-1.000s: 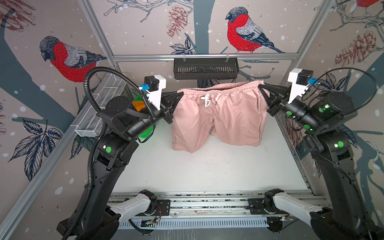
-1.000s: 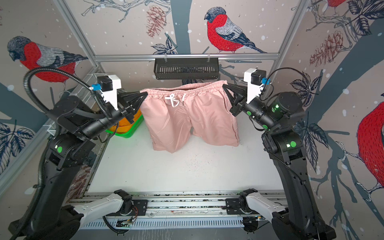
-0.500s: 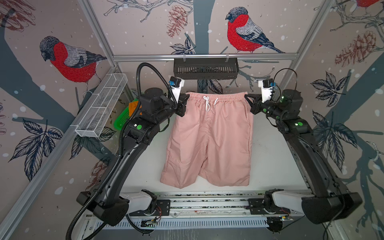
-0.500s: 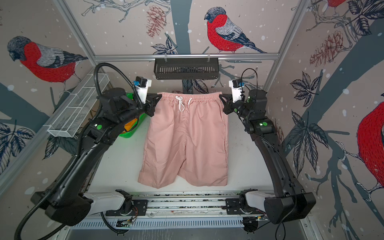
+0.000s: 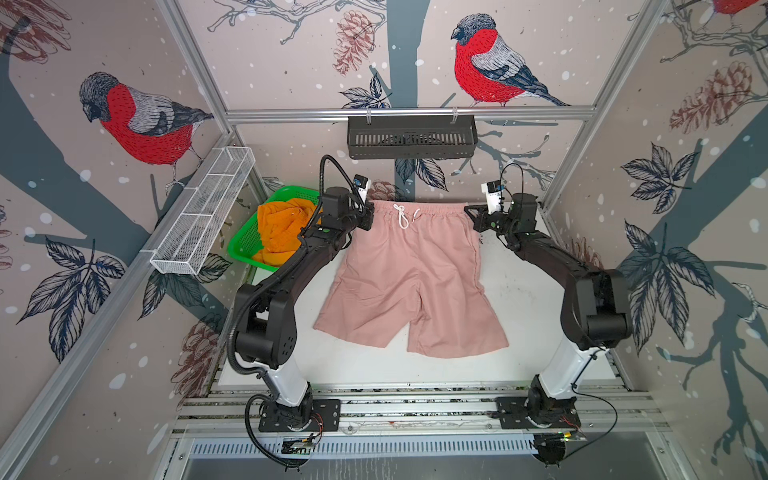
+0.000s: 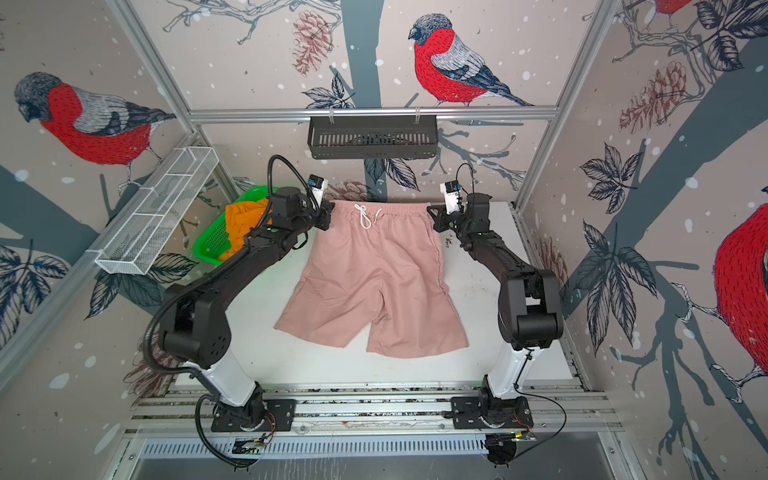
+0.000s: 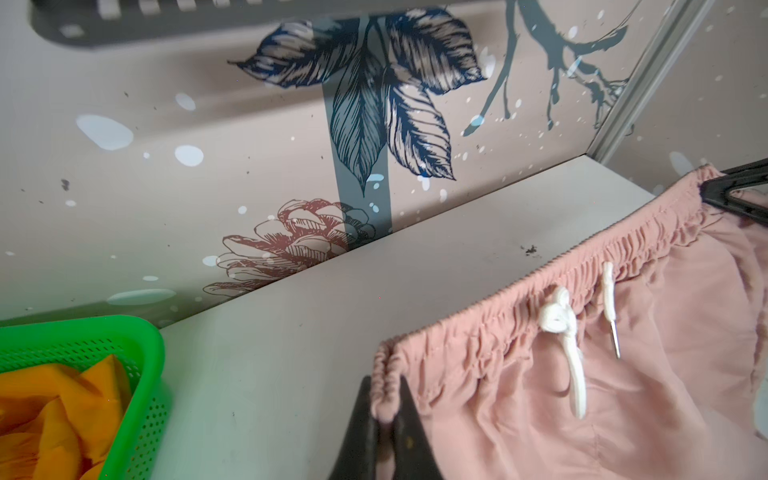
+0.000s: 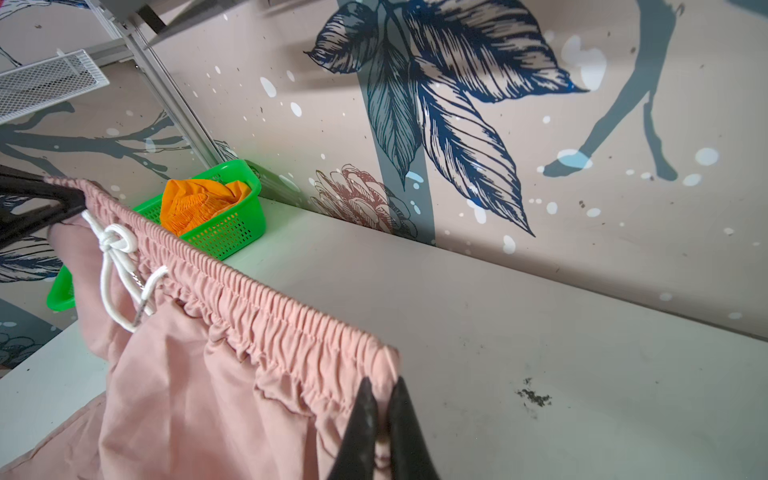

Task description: Fold and stack the shorts

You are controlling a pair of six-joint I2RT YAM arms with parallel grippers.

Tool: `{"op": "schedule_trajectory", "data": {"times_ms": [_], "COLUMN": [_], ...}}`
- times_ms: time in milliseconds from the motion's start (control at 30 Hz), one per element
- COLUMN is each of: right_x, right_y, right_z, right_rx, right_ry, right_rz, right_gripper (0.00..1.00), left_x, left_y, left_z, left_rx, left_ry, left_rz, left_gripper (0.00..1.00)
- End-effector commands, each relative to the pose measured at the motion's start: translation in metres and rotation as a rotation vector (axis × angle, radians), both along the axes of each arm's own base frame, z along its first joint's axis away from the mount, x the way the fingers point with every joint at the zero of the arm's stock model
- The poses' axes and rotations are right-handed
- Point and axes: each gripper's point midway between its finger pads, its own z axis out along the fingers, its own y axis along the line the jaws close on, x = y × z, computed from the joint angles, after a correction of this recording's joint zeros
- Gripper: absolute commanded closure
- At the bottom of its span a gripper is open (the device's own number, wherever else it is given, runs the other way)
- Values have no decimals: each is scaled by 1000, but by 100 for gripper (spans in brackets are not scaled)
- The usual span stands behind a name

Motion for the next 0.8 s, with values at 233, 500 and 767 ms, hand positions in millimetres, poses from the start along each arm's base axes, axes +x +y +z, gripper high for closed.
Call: {"op": "schedule_trajectory", "data": {"times_ms": [233, 500, 767], "right_x": [81, 65, -91], "right_y": [7, 1, -5], "right_z": [-28, -20, -88], "right_rx": [63, 58, -128], "right_ry": [-25, 92, 449], "right_rz": [-8, -61, -250], "right_gripper": [65, 40, 36], "left_x": [71, 67, -41], "left_y": [9, 20, 15], "left_z": [-9, -5, -29], "left_rx": [25, 12, -149], "left_ry": [-111, 19, 285], "left_rz": [106, 169, 145], "left_gripper": [15, 2, 2]}}
